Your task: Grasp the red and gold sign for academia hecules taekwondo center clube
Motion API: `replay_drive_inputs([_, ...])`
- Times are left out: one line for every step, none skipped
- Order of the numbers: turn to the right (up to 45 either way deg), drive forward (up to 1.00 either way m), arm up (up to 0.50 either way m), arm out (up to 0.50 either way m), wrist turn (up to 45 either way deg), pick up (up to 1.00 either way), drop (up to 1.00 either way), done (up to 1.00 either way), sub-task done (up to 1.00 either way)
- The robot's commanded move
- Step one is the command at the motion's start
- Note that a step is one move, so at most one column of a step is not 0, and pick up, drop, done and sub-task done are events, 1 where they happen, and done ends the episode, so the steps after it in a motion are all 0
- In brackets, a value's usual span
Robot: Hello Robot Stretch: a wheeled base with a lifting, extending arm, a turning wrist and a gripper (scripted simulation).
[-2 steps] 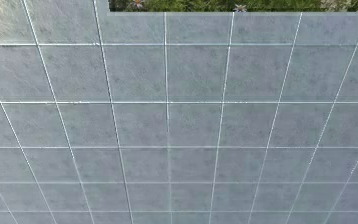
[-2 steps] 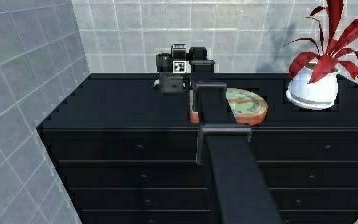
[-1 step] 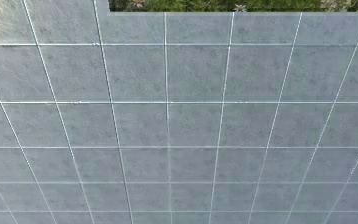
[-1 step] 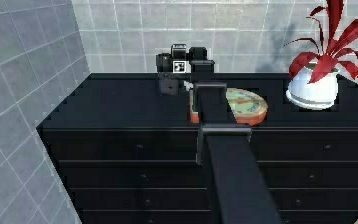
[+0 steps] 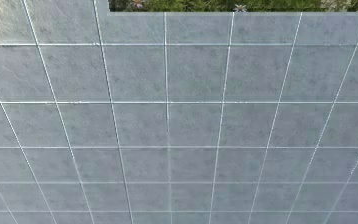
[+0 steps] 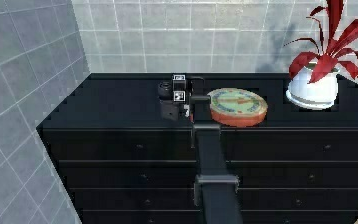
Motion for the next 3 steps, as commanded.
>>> replay_drive_inputs([0.0,0.0,0.0,0.0,0.0,1.0,0.0,0.0,0.0])
replay_drive_inputs([0.0,0.0,0.08,0.0,0.0,0.0,0.0,0.0,0.0])
replay_drive_inputs([0.0,0.0,0.0,0.0,0.0,0.0,0.0,1.0,0.0])
